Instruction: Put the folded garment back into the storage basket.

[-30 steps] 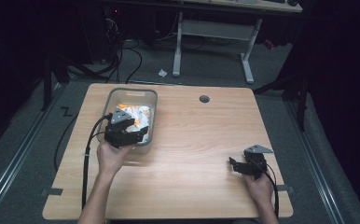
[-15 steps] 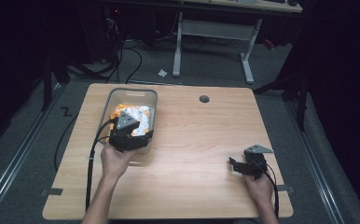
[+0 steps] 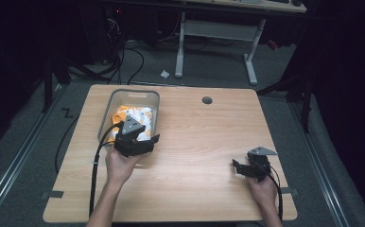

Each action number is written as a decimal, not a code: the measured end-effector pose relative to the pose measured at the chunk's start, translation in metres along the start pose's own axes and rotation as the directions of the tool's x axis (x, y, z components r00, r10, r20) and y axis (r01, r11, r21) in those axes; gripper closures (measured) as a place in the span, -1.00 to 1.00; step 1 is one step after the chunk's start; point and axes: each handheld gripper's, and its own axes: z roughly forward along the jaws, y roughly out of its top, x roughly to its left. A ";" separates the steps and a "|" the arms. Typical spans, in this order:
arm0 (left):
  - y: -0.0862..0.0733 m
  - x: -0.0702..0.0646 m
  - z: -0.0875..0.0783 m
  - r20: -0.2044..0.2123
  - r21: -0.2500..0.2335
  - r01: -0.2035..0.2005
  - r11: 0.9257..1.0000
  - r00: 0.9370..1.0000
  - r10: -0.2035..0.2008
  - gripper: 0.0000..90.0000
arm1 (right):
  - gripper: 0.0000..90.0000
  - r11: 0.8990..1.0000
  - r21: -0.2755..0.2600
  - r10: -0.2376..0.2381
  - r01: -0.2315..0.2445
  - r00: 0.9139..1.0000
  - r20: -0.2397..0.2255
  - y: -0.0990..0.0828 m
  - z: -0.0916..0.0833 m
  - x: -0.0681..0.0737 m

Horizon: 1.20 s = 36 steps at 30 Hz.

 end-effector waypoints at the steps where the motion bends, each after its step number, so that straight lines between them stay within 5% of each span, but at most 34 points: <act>1: -0.001 -0.001 0.001 0.004 0.003 -0.004 1.000 1.000 0.004 -0.17 | -0.41 1.000 0.000 0.000 0.000 1.000 0.000 0.000 0.000 0.000; 36: -0.017 -0.022 0.014 0.093 0.023 0.002 1.000 0.996 -0.004 -0.18 | -0.41 1.000 0.000 0.000 0.000 1.000 0.000 0.000 0.000 0.000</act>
